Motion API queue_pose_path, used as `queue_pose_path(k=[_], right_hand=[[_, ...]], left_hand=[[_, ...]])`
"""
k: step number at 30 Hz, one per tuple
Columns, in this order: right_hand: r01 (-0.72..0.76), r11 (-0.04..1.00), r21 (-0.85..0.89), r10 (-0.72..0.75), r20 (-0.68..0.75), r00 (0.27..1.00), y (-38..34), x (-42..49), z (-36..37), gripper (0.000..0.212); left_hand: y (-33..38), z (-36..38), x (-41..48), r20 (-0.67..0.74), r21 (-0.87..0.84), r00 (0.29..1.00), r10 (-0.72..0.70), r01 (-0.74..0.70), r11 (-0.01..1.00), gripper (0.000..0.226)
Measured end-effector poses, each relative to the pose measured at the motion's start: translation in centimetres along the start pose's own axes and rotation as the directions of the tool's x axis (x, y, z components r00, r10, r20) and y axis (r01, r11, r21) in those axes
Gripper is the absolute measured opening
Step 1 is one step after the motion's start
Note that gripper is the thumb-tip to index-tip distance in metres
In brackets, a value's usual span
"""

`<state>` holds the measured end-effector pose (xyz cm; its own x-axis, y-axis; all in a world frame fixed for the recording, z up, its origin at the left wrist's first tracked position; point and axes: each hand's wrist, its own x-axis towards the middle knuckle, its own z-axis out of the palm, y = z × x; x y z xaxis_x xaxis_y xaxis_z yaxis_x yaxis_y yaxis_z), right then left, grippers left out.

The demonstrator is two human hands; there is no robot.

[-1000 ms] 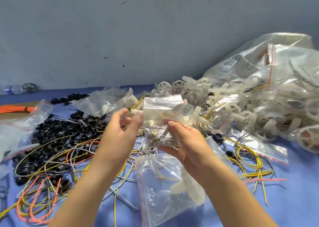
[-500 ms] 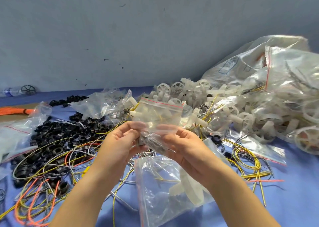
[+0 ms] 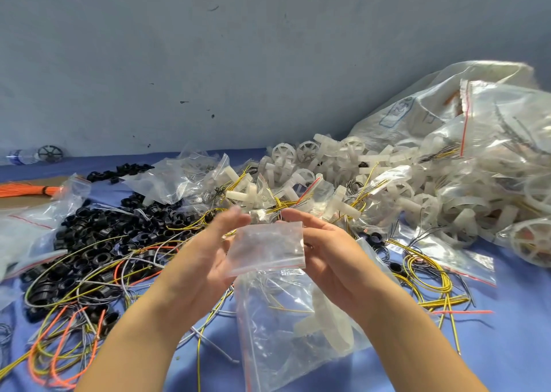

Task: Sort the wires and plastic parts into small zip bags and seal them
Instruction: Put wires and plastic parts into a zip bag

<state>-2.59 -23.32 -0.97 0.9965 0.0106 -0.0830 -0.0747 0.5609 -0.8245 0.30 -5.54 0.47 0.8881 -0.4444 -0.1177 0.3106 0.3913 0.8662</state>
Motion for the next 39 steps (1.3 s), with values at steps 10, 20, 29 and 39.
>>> queue_pose_path(k=[10, 20, 29, 39], right_hand=[[0.198, 0.722, -0.663, -0.295, -0.035, 0.955, 1.0, -0.7, 1.1, 0.041], [0.526, -0.425, -0.737, -0.026, 0.59, 0.807, 4.5, -1.6, 2.0, 0.041], [0.45, -0.23, -0.863, -0.307, 0.503, 0.808, 3.9, -2.0, 3.2, 0.021], [0.488, -0.146, -0.861, -0.433, 0.499, 0.75, 4.3, -2.5, 4.4, 0.02]], left_hand=[[0.2, -4.1, -0.7, -0.231, 0.001, 0.972, 0.043, -0.044, 0.999, 0.04], [-0.2, -10.2, -4.3, -0.291, 0.164, 0.956, -0.031, 0.082, 0.983, 0.043], [-3.0, -5.8, -3.4, -0.146, 0.173, 0.989, -0.017, 0.042, 0.984, 0.024], [-6.2, -0.1, -1.3, 0.182, -0.057, 0.981, -0.068, 0.08, 0.995, 0.026]])
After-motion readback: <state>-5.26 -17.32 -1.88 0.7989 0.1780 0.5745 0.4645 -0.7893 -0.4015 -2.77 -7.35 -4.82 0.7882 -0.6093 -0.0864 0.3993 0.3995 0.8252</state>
